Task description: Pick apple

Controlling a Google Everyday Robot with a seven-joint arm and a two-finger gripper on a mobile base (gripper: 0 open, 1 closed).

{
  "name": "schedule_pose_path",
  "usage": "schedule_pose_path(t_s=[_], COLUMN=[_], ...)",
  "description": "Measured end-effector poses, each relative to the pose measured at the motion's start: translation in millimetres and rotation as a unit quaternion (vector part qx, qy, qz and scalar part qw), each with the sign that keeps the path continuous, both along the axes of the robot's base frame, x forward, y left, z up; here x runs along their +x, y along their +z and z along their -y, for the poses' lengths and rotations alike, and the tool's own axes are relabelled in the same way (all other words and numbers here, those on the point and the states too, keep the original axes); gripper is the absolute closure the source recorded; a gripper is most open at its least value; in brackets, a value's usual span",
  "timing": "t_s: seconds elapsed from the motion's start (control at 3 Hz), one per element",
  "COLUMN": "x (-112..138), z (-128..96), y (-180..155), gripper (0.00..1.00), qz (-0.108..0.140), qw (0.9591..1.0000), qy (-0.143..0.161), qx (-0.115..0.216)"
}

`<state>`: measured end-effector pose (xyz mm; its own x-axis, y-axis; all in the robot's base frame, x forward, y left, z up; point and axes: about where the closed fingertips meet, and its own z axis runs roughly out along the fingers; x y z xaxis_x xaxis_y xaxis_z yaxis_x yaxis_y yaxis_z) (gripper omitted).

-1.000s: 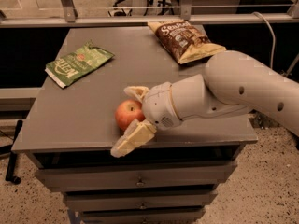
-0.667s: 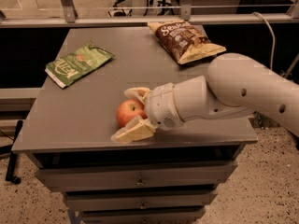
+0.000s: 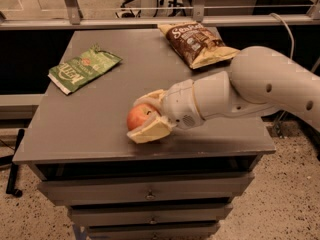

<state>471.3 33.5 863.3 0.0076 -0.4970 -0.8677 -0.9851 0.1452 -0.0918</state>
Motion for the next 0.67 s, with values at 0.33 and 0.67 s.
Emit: schedule_pose_path(t_s=[0.33,0.67], x=[20.1,19.2], z=[24.6,23.7], y=[44.7,43.0], gripper=[1.0,1.0], qz=[0.006,0.005], qw=[0.9996,0.9997], qy=[-0.013,-0.012], qx=[0.023,0.022])
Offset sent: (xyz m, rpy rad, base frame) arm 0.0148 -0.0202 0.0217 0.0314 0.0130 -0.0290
